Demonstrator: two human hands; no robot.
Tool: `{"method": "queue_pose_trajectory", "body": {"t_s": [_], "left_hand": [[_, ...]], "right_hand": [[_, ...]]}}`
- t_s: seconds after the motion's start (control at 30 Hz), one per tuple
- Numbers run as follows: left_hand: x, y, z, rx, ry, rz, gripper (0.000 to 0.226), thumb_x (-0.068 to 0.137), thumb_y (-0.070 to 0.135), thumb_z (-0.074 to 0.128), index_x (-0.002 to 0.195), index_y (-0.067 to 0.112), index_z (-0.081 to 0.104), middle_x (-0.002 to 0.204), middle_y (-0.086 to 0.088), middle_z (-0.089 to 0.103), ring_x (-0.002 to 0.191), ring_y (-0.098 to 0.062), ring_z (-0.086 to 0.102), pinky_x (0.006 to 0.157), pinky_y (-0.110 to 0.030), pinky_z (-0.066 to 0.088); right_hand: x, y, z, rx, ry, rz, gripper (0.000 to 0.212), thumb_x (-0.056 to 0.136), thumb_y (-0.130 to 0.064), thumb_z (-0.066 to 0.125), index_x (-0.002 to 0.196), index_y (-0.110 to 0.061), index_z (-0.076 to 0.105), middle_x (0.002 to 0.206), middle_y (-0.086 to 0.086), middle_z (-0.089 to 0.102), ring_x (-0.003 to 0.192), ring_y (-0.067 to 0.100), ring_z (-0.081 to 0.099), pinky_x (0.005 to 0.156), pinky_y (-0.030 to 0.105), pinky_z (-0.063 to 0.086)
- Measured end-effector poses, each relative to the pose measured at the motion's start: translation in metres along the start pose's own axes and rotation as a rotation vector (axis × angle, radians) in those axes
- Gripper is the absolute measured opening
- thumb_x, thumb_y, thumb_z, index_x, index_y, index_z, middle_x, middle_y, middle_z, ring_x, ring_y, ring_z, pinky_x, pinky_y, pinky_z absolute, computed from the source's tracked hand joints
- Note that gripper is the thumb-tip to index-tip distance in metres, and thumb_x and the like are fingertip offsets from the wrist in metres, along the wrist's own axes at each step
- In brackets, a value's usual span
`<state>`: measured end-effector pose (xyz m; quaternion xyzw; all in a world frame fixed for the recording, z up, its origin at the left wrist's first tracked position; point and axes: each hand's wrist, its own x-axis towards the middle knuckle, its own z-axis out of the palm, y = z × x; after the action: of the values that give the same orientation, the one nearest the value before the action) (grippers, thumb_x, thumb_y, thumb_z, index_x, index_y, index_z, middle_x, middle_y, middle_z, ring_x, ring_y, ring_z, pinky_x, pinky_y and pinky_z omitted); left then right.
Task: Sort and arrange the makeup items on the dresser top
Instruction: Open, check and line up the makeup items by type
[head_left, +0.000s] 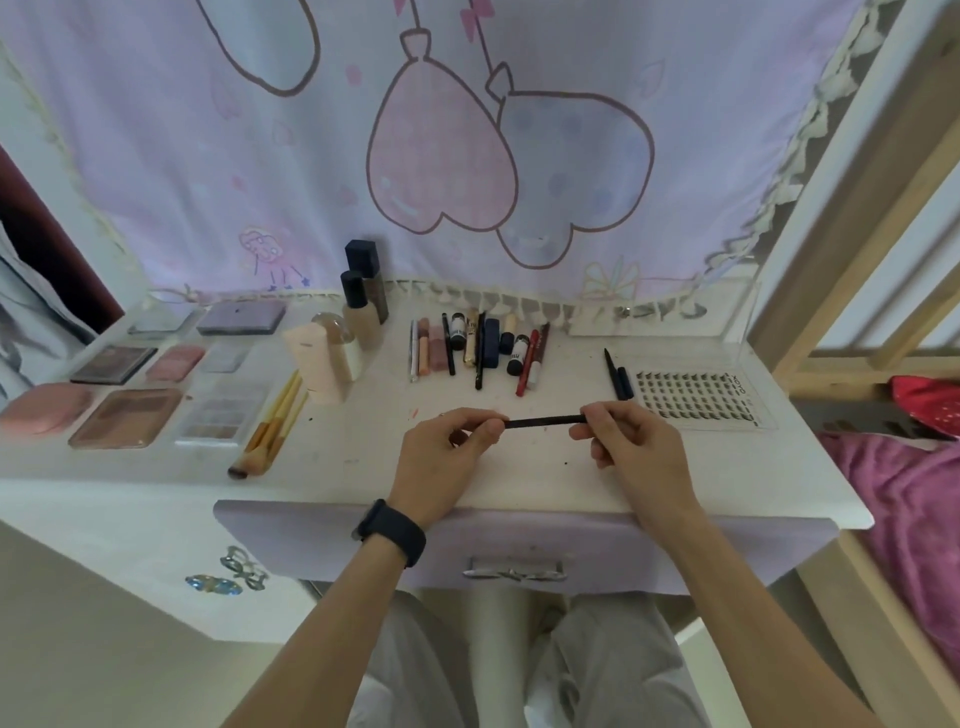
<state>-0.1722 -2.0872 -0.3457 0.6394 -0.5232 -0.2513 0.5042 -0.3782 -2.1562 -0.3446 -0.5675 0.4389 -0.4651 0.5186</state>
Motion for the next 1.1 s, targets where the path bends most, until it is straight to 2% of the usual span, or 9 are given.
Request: {"method": "queue_pose_trajectory", "body": {"t_s": [0.27, 0.4, 0.53, 0.67, 0.73, 0.83, 0.9, 0.97, 1.1], "left_hand": [[0.000, 0.001, 0.002, 0.010, 0.010, -0.027, 0.008, 0.093, 0.033, 0.066, 0.094, 0.032, 0.074, 0.078, 0.016, 0.072, 0.080, 0.001, 0.064, 0.075, -0.006, 0.046], [-0.003, 0.003, 0.005, -0.009, 0.041, -0.016, 0.008, 0.092, 0.028, 0.069, 0.095, 0.034, 0.073, 0.085, 0.017, 0.073, 0.082, 0.004, 0.062, 0.075, -0.007, 0.045], [-0.004, 0.004, 0.005, -0.026, 0.054, -0.018, 0.008, 0.090, 0.027, 0.071, 0.093, 0.034, 0.075, 0.082, 0.020, 0.073, 0.079, 0.003, 0.062, 0.073, -0.008, 0.045], [0.000, 0.008, -0.004, -0.001, -0.025, -0.053, 0.009, 0.093, 0.033, 0.065, 0.091, 0.037, 0.073, 0.078, 0.020, 0.071, 0.076, 0.004, 0.061, 0.071, -0.006, 0.043], [0.004, 0.014, -0.008, 0.027, -0.072, -0.053, 0.012, 0.095, 0.036, 0.061, 0.090, 0.035, 0.072, 0.076, 0.019, 0.069, 0.073, 0.005, 0.058, 0.072, -0.013, 0.043], [0.009, 0.026, -0.013, 0.083, -0.047, 0.028, 0.011, 0.098, 0.031, 0.060, 0.093, 0.034, 0.070, 0.078, 0.020, 0.068, 0.076, 0.003, 0.059, 0.074, -0.022, 0.047], [0.013, 0.035, -0.019, 0.079, -0.033, 0.085, 0.011, 0.097, 0.029, 0.061, 0.099, 0.031, 0.072, 0.088, 0.019, 0.069, 0.082, 0.000, 0.061, 0.078, -0.026, 0.052], [0.016, 0.043, -0.025, 0.141, -0.077, 0.153, 0.013, 0.097, 0.031, 0.061, 0.103, 0.032, 0.073, 0.092, 0.019, 0.068, 0.080, 0.000, 0.058, 0.075, -0.020, 0.049], [0.014, 0.051, -0.035, 0.614, -0.203, 0.442, 0.023, 0.099, 0.036, 0.055, 0.110, 0.028, 0.073, 0.090, 0.011, 0.057, 0.078, -0.006, 0.050, 0.064, -0.020, 0.038]], "right_hand": [[-0.003, 0.011, 0.006, -0.046, 0.092, -0.090, 0.012, 0.100, -0.026, 0.063, 0.091, -0.024, 0.070, 0.075, -0.001, 0.075, 0.058, 0.005, 0.057, 0.057, 0.016, 0.049], [-0.002, 0.010, 0.005, -0.016, 0.096, -0.070, 0.013, 0.100, -0.026, 0.063, 0.091, -0.021, 0.070, 0.075, 0.001, 0.074, 0.058, 0.007, 0.057, 0.058, 0.018, 0.050], [-0.003, 0.009, 0.005, -0.016, 0.099, -0.072, 0.013, 0.100, -0.026, 0.062, 0.091, -0.021, 0.069, 0.074, 0.001, 0.074, 0.057, 0.006, 0.057, 0.057, 0.018, 0.050], [-0.008, 0.005, 0.005, -0.048, 0.076, -0.091, 0.012, 0.100, -0.025, 0.062, 0.091, -0.022, 0.069, 0.075, 0.000, 0.074, 0.059, 0.007, 0.058, 0.059, 0.019, 0.051], [-0.011, 0.000, 0.003, -0.044, 0.054, -0.107, 0.011, 0.100, -0.024, 0.062, 0.093, -0.019, 0.069, 0.076, 0.001, 0.075, 0.059, 0.008, 0.059, 0.060, 0.018, 0.051], [-0.012, -0.012, -0.001, -0.037, -0.041, -0.082, 0.012, 0.100, -0.021, 0.061, 0.097, -0.017, 0.071, 0.077, 0.002, 0.075, 0.058, 0.009, 0.059, 0.059, 0.019, 0.052], [-0.012, -0.020, -0.003, -0.090, -0.150, -0.063, 0.017, 0.102, -0.022, 0.058, 0.100, -0.023, 0.074, 0.074, -0.002, 0.073, 0.057, 0.008, 0.055, 0.059, 0.019, 0.050], [-0.013, -0.026, -0.005, -0.174, -0.235, -0.068, 0.020, 0.103, -0.027, 0.057, 0.100, -0.030, 0.076, 0.067, -0.007, 0.066, 0.055, 0.008, 0.051, 0.057, 0.019, 0.046], [-0.012, -0.037, -0.014, -0.384, -0.311, -0.082, 0.025, 0.103, -0.039, 0.052, 0.091, -0.033, 0.073, 0.060, -0.012, 0.056, 0.054, 0.006, 0.045, 0.053, 0.019, 0.039]]}}
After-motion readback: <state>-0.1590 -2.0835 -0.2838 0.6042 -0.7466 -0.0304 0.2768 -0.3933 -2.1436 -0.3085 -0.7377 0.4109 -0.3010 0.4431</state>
